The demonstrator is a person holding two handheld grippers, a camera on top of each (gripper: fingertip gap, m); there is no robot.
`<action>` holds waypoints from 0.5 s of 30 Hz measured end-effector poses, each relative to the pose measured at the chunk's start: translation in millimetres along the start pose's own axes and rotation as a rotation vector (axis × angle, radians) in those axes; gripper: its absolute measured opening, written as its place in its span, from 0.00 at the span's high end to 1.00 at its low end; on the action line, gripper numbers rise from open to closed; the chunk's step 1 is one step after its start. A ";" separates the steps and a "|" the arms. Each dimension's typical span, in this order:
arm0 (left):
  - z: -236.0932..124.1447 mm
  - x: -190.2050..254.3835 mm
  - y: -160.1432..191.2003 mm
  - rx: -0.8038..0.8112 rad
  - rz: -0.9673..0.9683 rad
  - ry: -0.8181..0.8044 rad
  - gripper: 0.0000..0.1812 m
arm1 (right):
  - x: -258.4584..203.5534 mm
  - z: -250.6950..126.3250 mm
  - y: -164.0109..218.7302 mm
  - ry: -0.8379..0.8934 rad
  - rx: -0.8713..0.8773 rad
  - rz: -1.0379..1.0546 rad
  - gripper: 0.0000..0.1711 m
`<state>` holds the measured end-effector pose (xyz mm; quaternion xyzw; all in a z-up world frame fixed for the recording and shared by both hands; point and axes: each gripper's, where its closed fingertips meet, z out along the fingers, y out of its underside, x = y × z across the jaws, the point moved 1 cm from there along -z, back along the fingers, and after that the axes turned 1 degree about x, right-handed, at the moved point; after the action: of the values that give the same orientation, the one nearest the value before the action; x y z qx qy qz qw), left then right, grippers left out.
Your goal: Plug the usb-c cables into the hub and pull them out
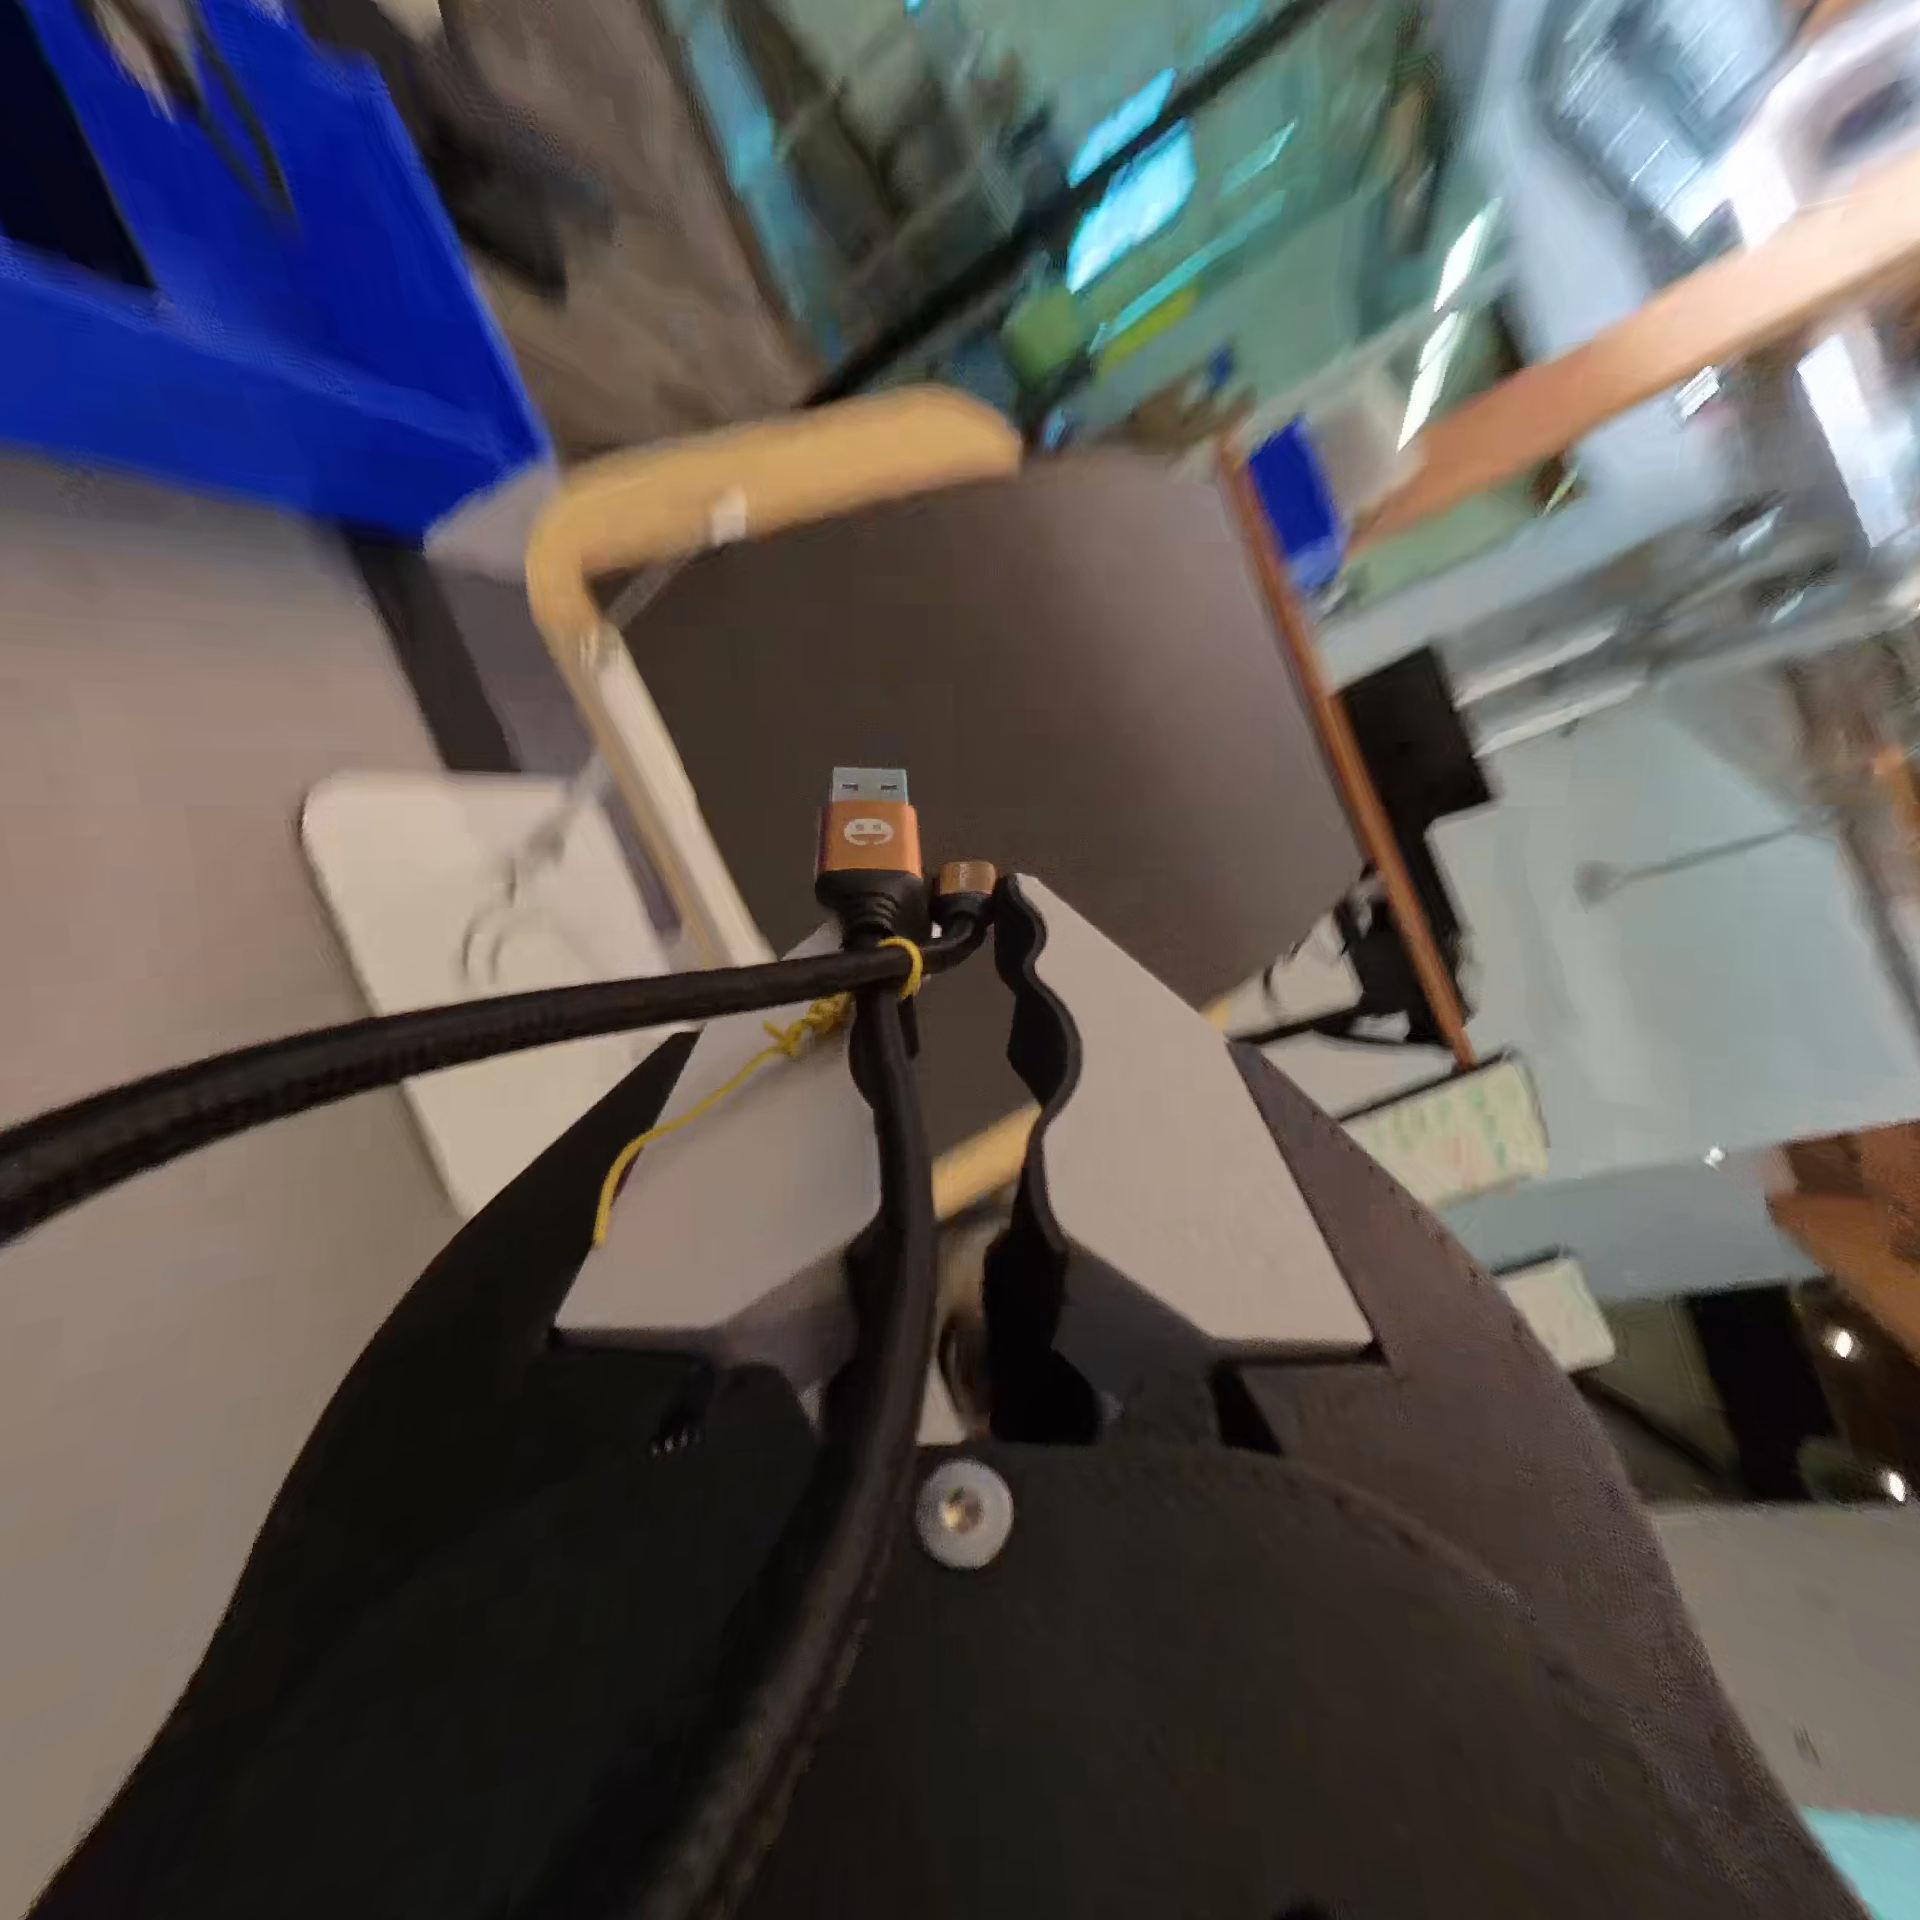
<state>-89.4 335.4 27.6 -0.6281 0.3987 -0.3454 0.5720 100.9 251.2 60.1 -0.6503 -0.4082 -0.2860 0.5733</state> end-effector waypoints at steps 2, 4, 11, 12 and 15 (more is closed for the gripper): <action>-2.6 1.3 -1.9 0.006 0.004 0.018 0.89 | 20.4 -25.1 48.2 -0.005 -0.163 -0.028 0.94; -2.1 3.8 -0.5 0.000 0.005 0.040 0.89 | 24.0 -52.1 104.6 -0.117 -0.344 -0.017 0.95; 8.8 14.8 9.2 -0.058 0.043 0.049 0.89 | -23.5 -145.1 298.3 -0.626 -0.911 0.129 0.94; 10.0 17.2 10.0 -0.064 0.047 0.056 0.89 | -31.0 -154.3 318.4 -0.679 -0.975 0.149 0.94; 14.7 21.9 14.3 -0.086 0.054 0.065 0.89 | -66.0 -183.3 348.6 -0.944 -1.089 0.319 0.94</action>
<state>-68.2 321.9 11.3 -0.6296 0.4484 -0.3328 0.5401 384.7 55.1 -141.1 -0.9481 -0.3121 -0.0513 -0.0327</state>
